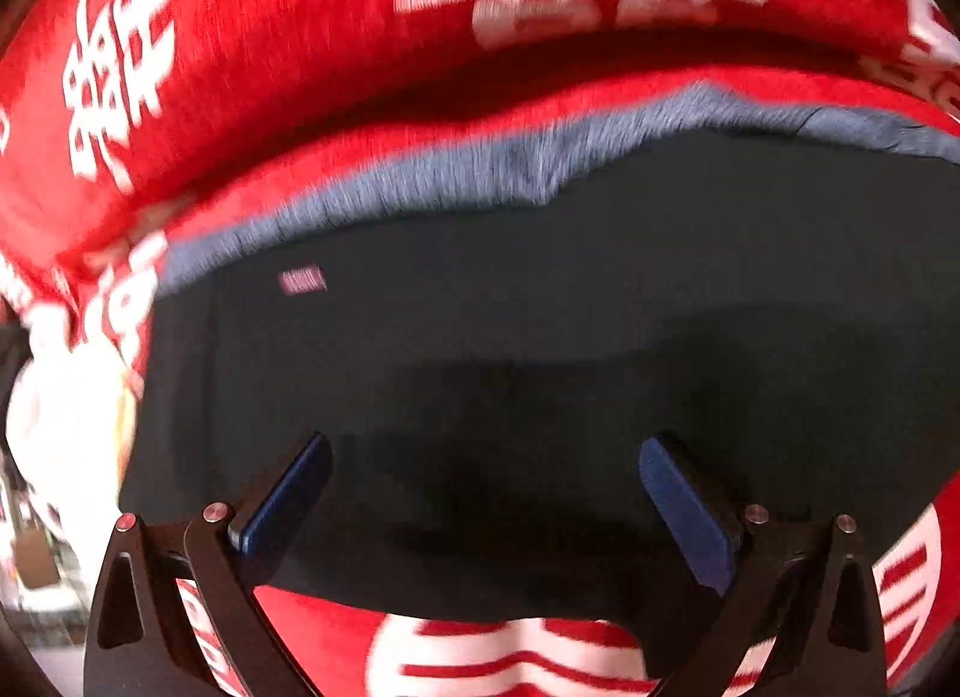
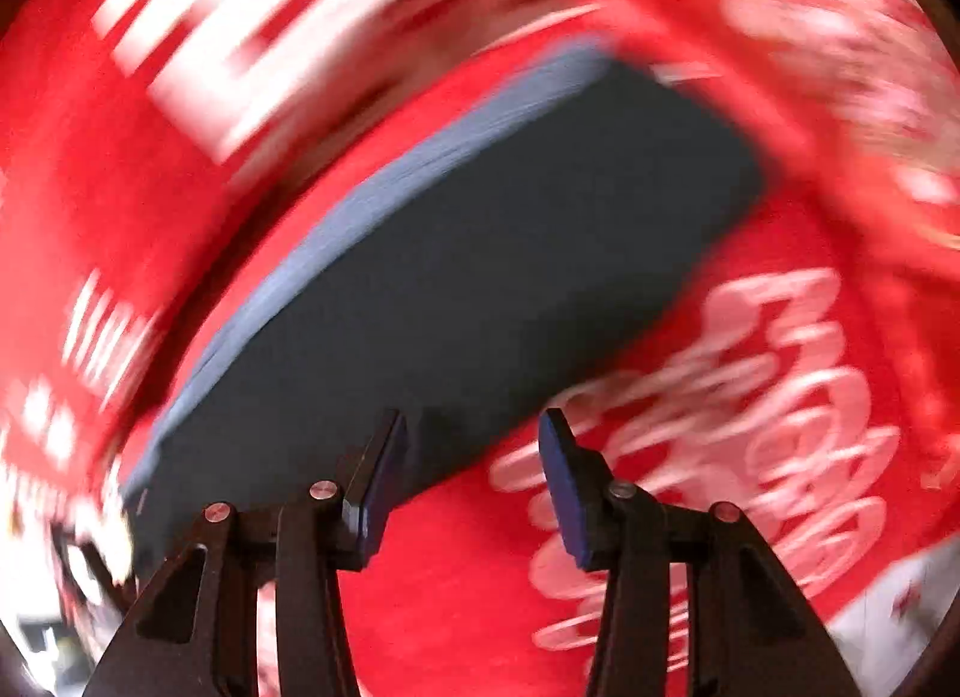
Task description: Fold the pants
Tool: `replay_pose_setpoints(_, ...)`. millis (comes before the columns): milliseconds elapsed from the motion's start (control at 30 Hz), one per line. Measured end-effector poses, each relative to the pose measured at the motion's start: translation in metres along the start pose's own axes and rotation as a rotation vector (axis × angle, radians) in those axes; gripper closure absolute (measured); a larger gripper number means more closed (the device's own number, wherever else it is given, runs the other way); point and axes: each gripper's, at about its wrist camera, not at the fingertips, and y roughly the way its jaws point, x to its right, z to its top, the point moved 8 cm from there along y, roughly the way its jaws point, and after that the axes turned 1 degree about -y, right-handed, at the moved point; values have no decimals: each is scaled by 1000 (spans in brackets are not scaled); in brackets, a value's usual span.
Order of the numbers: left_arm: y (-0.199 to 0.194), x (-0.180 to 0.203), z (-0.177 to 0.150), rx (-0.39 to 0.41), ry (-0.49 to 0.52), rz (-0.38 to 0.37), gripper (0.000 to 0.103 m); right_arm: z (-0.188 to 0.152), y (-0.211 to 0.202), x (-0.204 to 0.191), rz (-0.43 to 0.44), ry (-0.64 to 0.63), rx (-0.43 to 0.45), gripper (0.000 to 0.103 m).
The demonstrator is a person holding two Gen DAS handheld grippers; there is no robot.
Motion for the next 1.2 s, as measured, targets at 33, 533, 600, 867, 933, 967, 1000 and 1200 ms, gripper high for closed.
replay_pose_setpoints(33, 2, -2, 0, 3, -29, -5, 0, 11, -1, 22, -28, 31, 16, 53)
replay_pose_setpoints(533, -7, 8, 1, -28, 6, 127, 0, 82, 31, 47, -51, -38, 61, 85)
replay_pose_setpoints(600, -19, 9, 6, -37, -22, 107, 0, 79, 21, 47, -88, -74, 67, 82)
replay_pose_setpoints(867, -29, 42, 20, -1, -24, 82, 0, 82, -2, 68, -176, -41, 98, 51)
replay_pose_setpoints(933, -21, 41, 21, -3, -41, 89, 0, 84, 8, 80, -133, 59, 86, 51)
replay_pose_setpoints(967, -20, 41, 20, 0, -49, 88, 0, 86, 15, 83, -85, 112, 78, 56)
replay_pose_setpoints(1000, -19, 41, 20, 5, -58, 82, 0, 90, 21, 84, -41, 146, 70, 69)
replay_pose_setpoints(1200, -18, 39, 20, 12, -38, 98, 0, 116, -6, 51, -7, -3, 183, 88)
